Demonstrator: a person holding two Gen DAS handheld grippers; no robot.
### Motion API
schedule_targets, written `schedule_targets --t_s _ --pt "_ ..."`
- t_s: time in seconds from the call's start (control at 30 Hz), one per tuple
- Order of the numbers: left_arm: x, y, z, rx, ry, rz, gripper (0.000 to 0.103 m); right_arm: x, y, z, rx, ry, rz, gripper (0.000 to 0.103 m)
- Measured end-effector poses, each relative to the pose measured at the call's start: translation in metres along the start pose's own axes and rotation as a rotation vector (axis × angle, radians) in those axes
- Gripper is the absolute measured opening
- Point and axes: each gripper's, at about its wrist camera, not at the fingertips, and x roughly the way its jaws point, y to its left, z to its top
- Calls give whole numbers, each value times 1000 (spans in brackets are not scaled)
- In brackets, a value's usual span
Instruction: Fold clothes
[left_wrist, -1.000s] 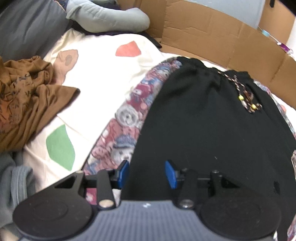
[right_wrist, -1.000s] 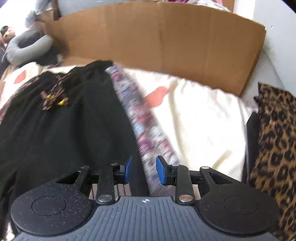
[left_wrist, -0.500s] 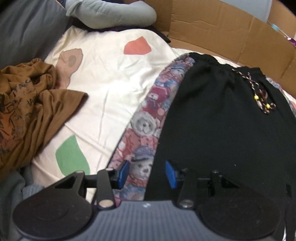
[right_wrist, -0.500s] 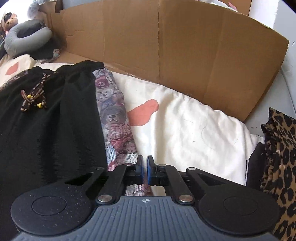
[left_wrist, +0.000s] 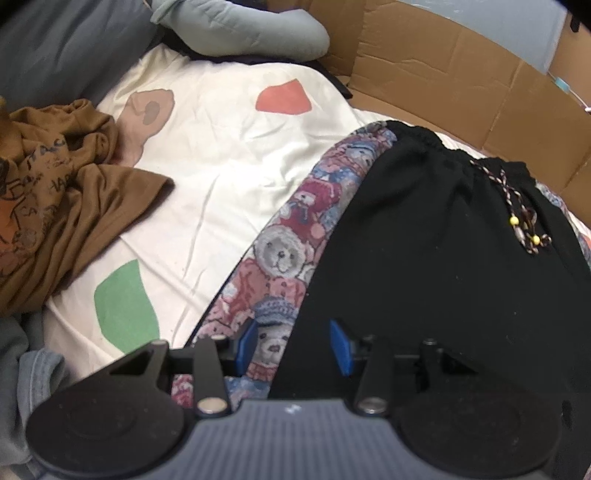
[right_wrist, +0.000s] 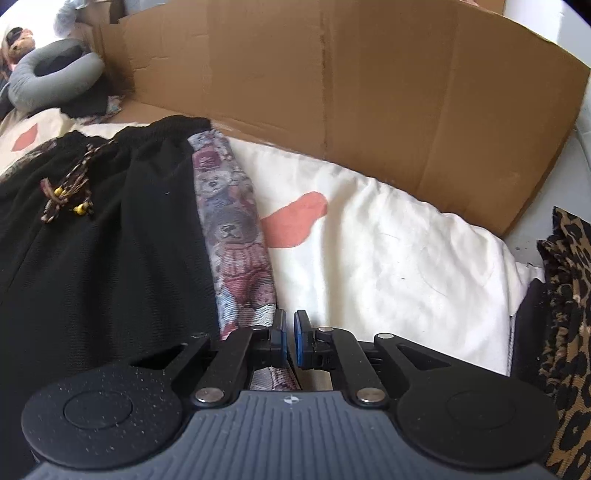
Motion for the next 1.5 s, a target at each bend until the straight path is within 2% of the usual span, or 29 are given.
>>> schedule_targets --t_s 0.13,0.37,0.7,0.83,1.0,1.07,1.2,1.27,1.43,1.5 --pt "0 3 -4 -16 3 3 47 2 5 -1 -15 11 5 8" --pt "-2 8 -10 -26 11 9 47 -7 2 2 13 -28 6 8" --pt "-1 8 -11 -19 12 7 47 1 6 -2 -8 2 2 9" --pt "-2 6 -11 -8 9 6 47 -3 2 3 -8 -21 -10 17" --pt "-2 6 -10 -7 7 5 47 4 -4 1 15 15 10 17" --pt "-1 6 -9 -5 7 7 47 6 -2 -1 -8 22 2 22" --pt "1 7 -3 11 -11 20 47 9 -2 -1 -18 37 -8 24" --pt "2 7 0 19 -20 27 47 14 -4 -1 -20 62 -7 31" --pt "4 7 8 40 -42 43 47 20 -11 2 1 101 25 32" --pt "5 7 11 48 -51 50 47 21 -9 2 -24 105 30 27"
